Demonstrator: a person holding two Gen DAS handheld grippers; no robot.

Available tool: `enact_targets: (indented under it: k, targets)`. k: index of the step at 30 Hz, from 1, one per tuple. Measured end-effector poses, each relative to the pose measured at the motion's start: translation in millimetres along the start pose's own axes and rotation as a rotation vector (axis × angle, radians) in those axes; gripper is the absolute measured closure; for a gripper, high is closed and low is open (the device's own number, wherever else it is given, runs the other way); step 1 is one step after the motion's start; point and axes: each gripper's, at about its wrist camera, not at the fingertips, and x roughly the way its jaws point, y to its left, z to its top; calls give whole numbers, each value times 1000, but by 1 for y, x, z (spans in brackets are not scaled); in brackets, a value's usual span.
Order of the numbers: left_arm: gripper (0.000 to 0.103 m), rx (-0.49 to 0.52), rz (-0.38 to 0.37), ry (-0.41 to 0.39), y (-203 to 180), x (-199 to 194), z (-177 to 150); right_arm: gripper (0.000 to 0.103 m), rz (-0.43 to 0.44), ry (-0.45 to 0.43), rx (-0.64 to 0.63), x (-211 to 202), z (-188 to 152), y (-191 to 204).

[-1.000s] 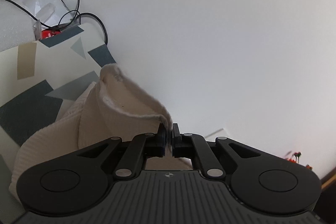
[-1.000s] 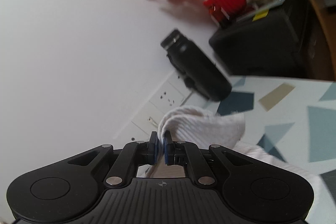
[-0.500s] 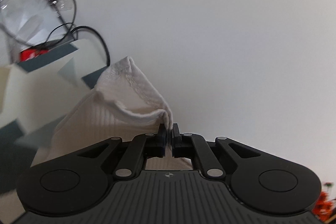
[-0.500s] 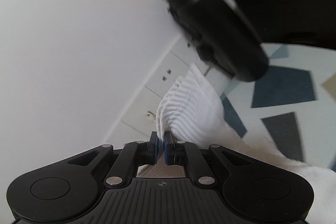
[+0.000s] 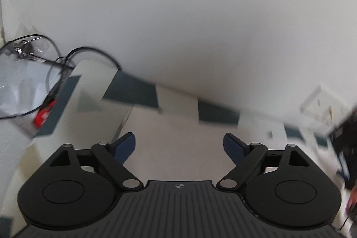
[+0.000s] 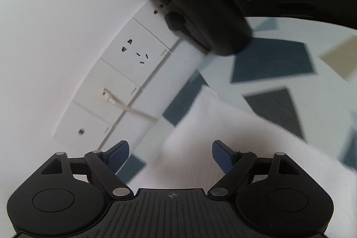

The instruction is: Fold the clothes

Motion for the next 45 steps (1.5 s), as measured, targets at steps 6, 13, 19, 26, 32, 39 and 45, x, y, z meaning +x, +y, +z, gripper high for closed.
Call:
enact_targets:
  k: [6, 13, 19, 26, 32, 39, 45]
  targets:
    - [14, -44, 48, 65, 35, -52, -72, 12, -32, 85, 66, -89, -59, -19]
    - [14, -123, 34, 119, 78, -63, -127, 12, -152, 40, -76, -150, -105, -28]
    - [25, -168, -74, 44, 77, -55, -139, 8, -178, 66, -118, -167, -152, -20]
    - [96, -158, -121, -204, 56, -118, -146, 5, -136, 87, -125, -177, -191, 2]
    - [91, -363, -30, -64, 92, -115, -178, 5, -155, 71, -99, -186, -202, -1]
    - [17, -198, 33, -103, 76, -137, -167, 1, -220, -11, -64, -206, -195, -27]
    - [9, 96, -3, -38, 22, -121, -171, 1, -305, -84, 1, -224, -171, -63]
